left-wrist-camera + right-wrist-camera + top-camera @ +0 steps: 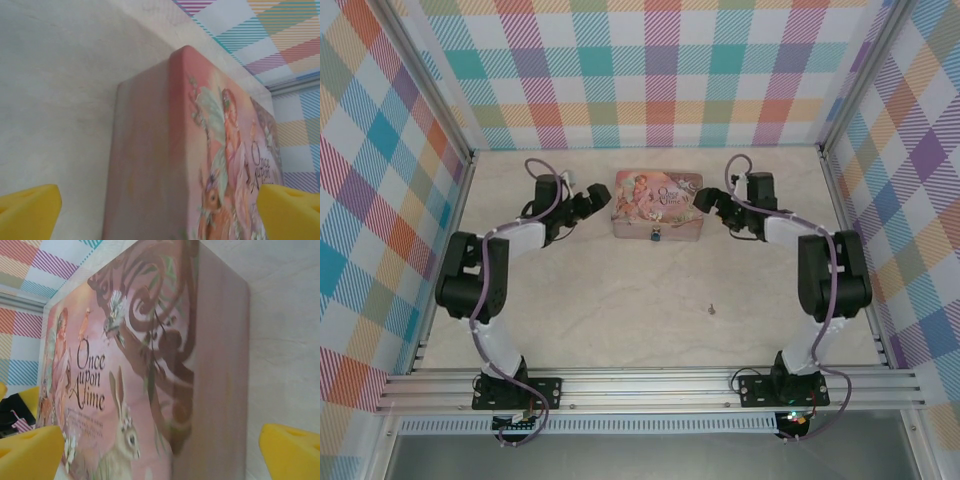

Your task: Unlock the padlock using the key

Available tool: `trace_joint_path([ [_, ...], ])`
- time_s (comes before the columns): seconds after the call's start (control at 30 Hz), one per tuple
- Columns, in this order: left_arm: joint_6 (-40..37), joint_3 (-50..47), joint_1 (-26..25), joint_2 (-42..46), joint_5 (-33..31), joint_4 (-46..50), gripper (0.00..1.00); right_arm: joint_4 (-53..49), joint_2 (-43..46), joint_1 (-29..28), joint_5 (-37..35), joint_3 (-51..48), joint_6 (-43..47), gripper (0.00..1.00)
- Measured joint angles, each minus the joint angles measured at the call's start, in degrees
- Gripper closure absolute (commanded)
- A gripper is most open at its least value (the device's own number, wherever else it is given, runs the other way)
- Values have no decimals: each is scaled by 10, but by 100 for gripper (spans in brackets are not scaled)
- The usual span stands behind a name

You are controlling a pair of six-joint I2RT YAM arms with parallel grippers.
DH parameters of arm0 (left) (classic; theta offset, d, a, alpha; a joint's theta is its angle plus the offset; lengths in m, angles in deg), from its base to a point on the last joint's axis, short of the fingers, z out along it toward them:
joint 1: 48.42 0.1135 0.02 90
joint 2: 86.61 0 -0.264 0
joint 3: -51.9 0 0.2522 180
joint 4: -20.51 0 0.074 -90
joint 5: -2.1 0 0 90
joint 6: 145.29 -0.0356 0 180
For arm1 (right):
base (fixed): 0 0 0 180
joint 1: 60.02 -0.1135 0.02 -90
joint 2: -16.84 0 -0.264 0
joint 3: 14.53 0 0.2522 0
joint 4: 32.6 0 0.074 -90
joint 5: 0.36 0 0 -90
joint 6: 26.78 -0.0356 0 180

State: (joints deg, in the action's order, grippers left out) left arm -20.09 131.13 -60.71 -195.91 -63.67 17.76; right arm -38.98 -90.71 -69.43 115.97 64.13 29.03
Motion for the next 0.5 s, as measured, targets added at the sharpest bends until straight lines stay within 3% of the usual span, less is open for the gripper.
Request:
trace_joint_path([
  [0.3,-1,55,-25,-43,43,18,0,0,-33,-33,36,36,-12,4],
  [0.5,-36,55,-22,-41,49,37,0,-4,6,-57,36,-6,-12,4],
])
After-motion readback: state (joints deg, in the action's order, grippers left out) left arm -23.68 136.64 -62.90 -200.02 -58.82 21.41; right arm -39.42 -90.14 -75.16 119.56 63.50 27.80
